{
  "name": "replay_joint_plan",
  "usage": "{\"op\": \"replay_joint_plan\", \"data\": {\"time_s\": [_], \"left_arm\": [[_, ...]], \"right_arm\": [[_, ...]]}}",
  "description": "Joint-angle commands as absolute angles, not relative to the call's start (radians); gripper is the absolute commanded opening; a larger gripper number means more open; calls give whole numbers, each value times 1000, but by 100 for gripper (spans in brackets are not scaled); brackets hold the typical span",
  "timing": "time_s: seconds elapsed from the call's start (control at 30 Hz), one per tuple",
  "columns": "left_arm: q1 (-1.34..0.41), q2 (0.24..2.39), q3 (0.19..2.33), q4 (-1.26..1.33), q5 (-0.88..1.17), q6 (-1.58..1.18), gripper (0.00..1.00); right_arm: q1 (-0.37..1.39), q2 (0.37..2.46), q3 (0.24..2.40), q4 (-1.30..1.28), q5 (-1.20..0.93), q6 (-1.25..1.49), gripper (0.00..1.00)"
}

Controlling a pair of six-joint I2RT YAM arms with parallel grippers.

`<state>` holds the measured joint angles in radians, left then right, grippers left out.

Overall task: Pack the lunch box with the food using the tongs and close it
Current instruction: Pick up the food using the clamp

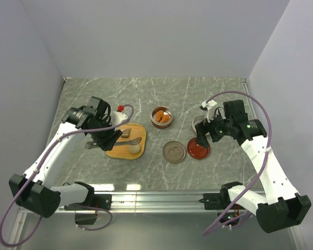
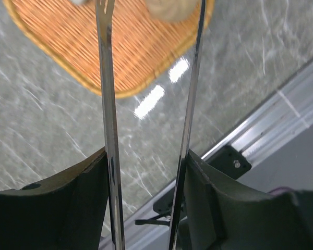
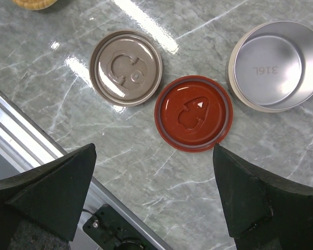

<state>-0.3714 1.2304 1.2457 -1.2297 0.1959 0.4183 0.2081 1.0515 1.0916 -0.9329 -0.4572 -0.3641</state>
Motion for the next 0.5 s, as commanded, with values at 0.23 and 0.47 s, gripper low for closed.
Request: {"op": "replay_joint_plan", "data": {"time_s": [0.23, 0.47], "left_arm": [[-365, 1161, 1128, -1201, 207, 452, 57], [-365, 1198, 1126, -1180, 215, 465, 52]], "right_arm": [[198, 1071, 1111, -953, -465, -360, 100], [198, 1075, 1111, -956, -465, -367, 100]]}}
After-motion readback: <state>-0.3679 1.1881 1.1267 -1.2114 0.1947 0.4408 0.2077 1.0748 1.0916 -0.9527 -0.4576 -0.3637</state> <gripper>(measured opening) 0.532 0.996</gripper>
